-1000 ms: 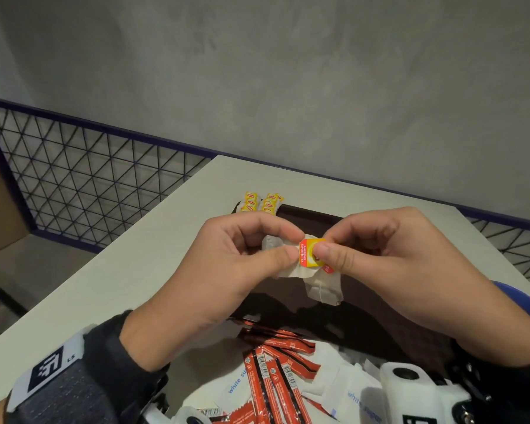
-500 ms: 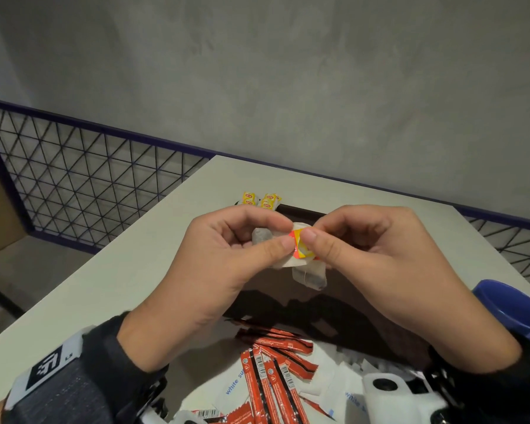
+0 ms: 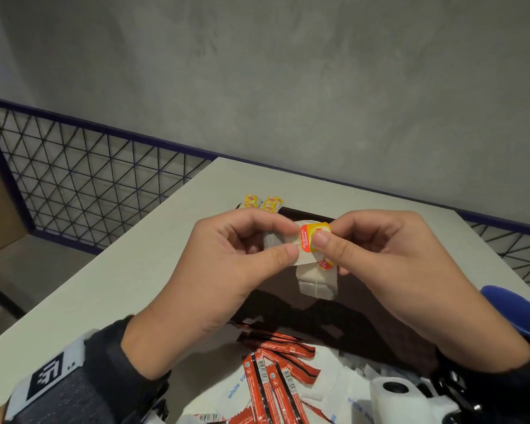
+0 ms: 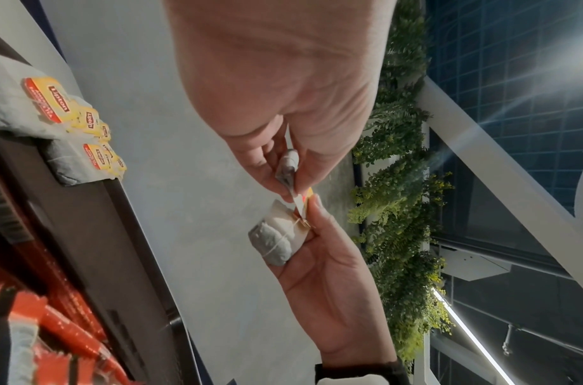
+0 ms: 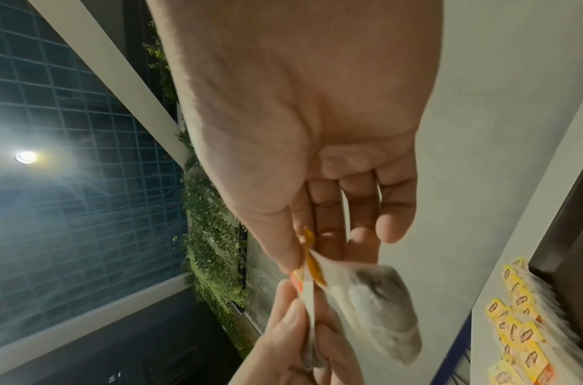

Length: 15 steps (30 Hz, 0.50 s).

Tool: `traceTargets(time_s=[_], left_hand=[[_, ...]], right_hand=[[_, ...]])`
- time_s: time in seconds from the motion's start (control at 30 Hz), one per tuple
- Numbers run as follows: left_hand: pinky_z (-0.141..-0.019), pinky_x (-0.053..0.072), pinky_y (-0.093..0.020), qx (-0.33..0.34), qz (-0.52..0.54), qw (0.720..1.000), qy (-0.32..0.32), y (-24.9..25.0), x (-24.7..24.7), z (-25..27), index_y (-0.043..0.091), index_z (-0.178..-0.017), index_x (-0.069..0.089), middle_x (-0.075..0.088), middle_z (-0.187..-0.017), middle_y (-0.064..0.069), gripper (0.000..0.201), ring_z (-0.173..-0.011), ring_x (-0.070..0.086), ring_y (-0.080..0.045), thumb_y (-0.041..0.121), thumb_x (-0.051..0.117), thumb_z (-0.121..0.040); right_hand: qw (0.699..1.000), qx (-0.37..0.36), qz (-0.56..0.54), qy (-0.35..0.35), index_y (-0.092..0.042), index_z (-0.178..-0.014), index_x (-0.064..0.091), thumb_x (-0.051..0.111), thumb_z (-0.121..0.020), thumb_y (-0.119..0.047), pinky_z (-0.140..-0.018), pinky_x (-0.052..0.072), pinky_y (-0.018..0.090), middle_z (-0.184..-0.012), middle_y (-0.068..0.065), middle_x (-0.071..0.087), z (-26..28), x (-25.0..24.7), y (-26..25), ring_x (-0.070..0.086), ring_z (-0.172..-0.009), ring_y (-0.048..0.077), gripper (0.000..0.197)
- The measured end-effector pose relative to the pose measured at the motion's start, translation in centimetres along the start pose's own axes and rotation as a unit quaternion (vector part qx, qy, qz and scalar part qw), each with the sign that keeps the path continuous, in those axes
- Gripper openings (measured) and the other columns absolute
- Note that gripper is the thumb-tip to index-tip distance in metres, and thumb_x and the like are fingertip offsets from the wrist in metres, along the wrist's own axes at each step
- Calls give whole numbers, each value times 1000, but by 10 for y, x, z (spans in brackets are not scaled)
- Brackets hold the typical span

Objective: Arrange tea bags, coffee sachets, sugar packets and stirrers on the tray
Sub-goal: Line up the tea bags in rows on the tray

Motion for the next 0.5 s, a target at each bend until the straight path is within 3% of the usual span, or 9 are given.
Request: traceTargets(time_s=[0.1, 0.2, 0.3, 0.4, 0.43, 0.5], left_hand=[[-58, 46, -13, -5, -4, 1000, 2, -3, -1, 0, 17, -87, 81, 75, -77, 5, 15, -67, 62, -3, 7, 84, -76], [-60, 48, -19, -2, -31, 1000, -5, -4, 0, 0, 20, -88, 82, 77, -91, -11, 12, -74, 64, -15, 15, 85, -78], [-58, 49, -22, 8, -42, 999, -2, -4, -2, -1, 21, -85, 82, 77, -91, -10, 11, -73, 66, -17, 11, 83, -80], [-73, 59, -47, 11, -41, 999, -11, -2, 1, 0, 20, -84, 82, 79, -95, -7, 10, -85, 71, -35, 10, 83, -80], [-78, 59, -50, 10, -38, 999, -14, -2, 1, 0, 19, -84, 82, 79, -96, -6, 10, -87, 71, -37, 10, 82, -80], [-76, 60, -44, 10, -38, 999, -19, -2, 1, 0, 19, -84, 82, 79, -96, -6, 9, -87, 72, -31, 10, 82, -80]], right_hand=[[1000, -4, 16, -11, -20, -80, 81, 73, -84, -35, -65, 52, 44, -74, 5, 75, 1, 0, -4, 66, -71, 31, 17], [1000, 3, 15, -15, -17, -82, 81, 74, -85, -35, -71, 54, 56, -78, 10, 76, 1, 0, -2, 69, -77, 37, 19], [1000, 4, 23, -9, -20, -83, 82, 74, -83, -40, -77, 54, 62, -81, 7, 77, 1, -2, -2, 72, -81, 37, 21], [999, 3, 33, 3, -20, -81, 81, 75, -82, -40, -73, 54, 62, -77, 7, 77, 1, -3, -1, 71, -77, 37, 20], [999, 4, 36, 8, -20, -80, 81, 76, -82, -39, -72, 54, 61, -76, 8, 76, 0, -4, -2, 70, -76, 38, 20], [999, 2, 42, 14, -20, -79, 81, 76, -82, -38, -69, 54, 60, -75, 8, 76, 1, -4, -2, 71, -73, 36, 19]])
Point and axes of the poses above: each hand's wrist, its own z-axis away from the middle knuckle, its own x-axis out of the palm, y = z × x, the point moved 9 cm from there along -z, towards the middle knuckle
